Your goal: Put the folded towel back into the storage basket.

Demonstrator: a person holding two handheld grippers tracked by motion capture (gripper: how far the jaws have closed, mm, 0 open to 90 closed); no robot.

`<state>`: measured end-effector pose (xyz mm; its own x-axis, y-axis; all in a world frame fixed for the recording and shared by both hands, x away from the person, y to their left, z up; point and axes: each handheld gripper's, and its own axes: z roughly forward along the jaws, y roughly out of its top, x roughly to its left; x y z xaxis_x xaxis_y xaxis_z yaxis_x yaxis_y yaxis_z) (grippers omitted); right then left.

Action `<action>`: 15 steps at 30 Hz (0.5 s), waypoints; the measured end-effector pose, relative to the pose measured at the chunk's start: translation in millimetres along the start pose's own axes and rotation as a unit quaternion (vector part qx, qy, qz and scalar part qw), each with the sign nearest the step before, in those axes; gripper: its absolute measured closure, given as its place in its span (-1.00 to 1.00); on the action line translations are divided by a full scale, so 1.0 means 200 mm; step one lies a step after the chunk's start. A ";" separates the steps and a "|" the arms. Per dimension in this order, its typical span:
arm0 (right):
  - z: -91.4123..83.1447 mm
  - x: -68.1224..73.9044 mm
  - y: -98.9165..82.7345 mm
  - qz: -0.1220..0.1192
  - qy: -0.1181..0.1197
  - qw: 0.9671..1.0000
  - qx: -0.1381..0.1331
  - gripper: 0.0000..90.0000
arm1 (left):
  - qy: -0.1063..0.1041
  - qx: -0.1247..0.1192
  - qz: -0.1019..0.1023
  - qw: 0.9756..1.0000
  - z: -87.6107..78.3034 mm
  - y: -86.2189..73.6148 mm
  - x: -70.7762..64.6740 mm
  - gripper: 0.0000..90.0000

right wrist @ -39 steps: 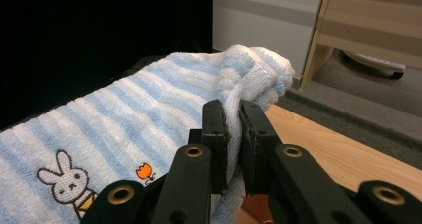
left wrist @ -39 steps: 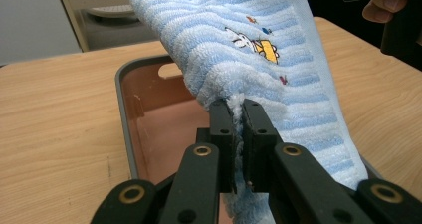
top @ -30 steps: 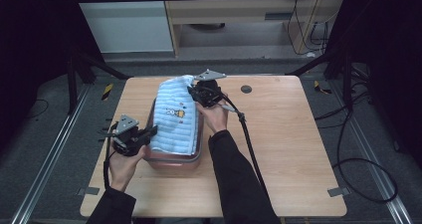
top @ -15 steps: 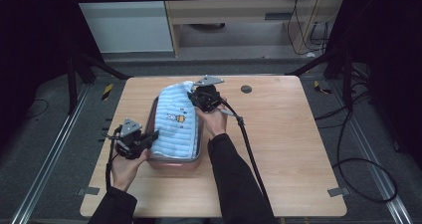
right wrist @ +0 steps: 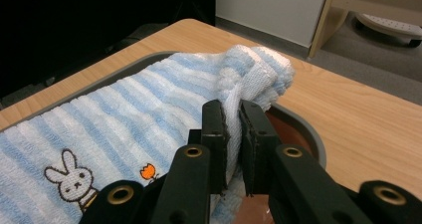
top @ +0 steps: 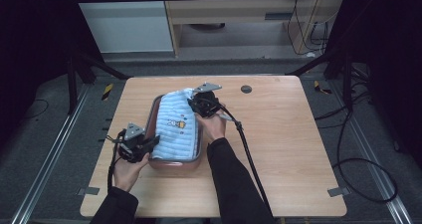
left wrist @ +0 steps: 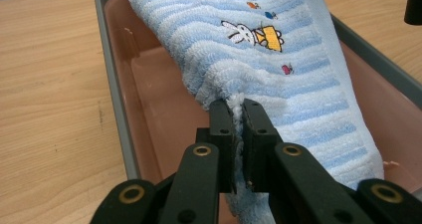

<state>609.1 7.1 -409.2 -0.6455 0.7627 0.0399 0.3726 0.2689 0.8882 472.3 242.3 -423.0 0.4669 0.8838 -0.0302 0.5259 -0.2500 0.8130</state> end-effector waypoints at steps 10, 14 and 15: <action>0.04 0.00 -0.06 0.005 -0.004 1.000 0.015 0.83 | 0.007 0.015 0.004 1.000 0.03 -0.03 0.00 0.88; 0.05 0.00 -0.07 0.004 -0.006 1.000 0.019 0.82 | 0.009 0.022 0.004 1.000 0.05 -0.03 0.00 0.87; 0.06 0.00 -0.08 0.008 -0.005 1.000 0.023 0.81 | 0.010 0.023 0.005 1.000 0.05 -0.04 0.00 0.87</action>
<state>610.8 9.8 -428.1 -0.6330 0.7726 0.0483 0.4126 0.2839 0.8655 476.1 240.3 -434.8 0.4576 0.8891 -0.0107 0.5534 -0.2753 0.7861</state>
